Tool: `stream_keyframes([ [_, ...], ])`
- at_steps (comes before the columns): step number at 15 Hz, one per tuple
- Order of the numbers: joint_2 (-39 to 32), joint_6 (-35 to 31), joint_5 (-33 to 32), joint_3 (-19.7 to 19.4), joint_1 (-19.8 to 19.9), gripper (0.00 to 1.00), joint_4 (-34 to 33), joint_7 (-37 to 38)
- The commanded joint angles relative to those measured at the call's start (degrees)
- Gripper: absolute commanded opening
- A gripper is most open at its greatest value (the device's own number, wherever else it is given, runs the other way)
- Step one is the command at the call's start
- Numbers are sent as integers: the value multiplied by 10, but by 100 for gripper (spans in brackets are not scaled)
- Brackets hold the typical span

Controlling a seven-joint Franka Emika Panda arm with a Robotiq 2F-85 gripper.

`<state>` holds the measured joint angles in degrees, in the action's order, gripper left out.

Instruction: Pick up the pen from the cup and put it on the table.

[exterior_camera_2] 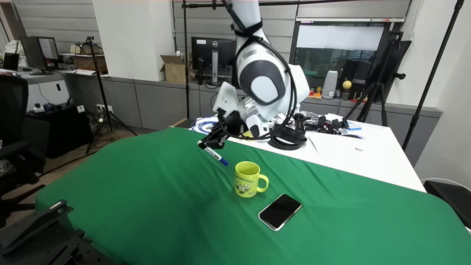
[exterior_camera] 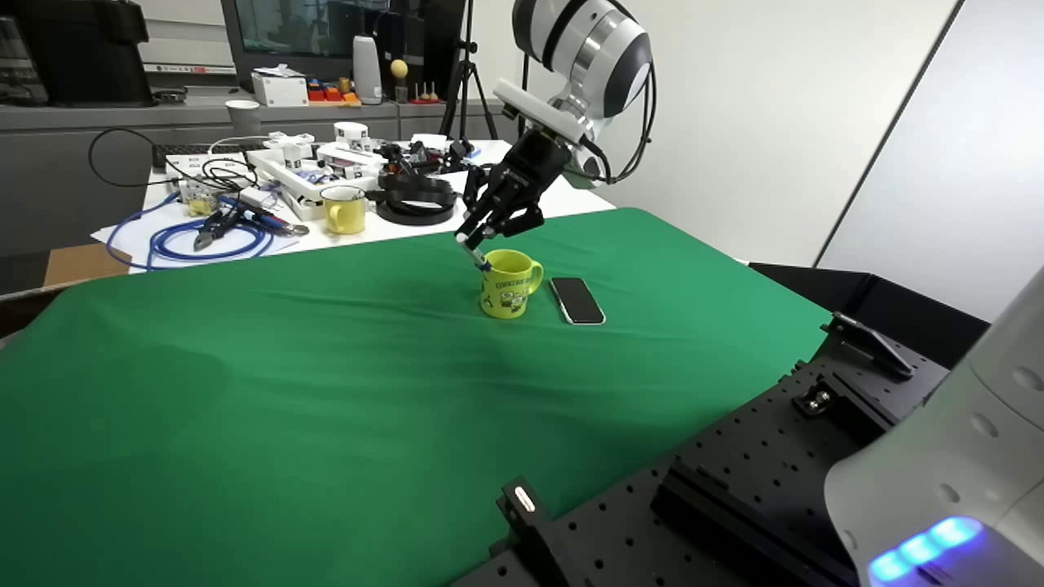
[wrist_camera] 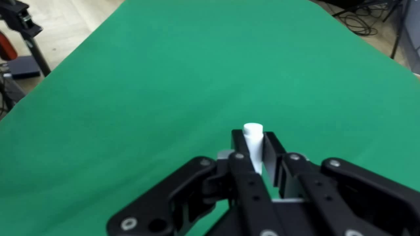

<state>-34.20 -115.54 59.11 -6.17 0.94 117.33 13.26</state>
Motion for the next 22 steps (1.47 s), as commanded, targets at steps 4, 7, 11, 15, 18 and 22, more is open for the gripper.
stream_keyframes([
  [4, 21, -239, -23, 37, -52, 5, 112, -133],
  [7, -16, -359, 14, 78, -38, 5, 112, -225],
  [11, -65, -417, 73, 100, -30, 5, 93, -306],
  [15, -91, -430, 115, 104, -29, 5, 84, -361],
  [18, -102, -428, 131, 101, -32, 5, 80, -377],
  [22, -85, -417, 137, 100, -36, 50, 88, -371],
])
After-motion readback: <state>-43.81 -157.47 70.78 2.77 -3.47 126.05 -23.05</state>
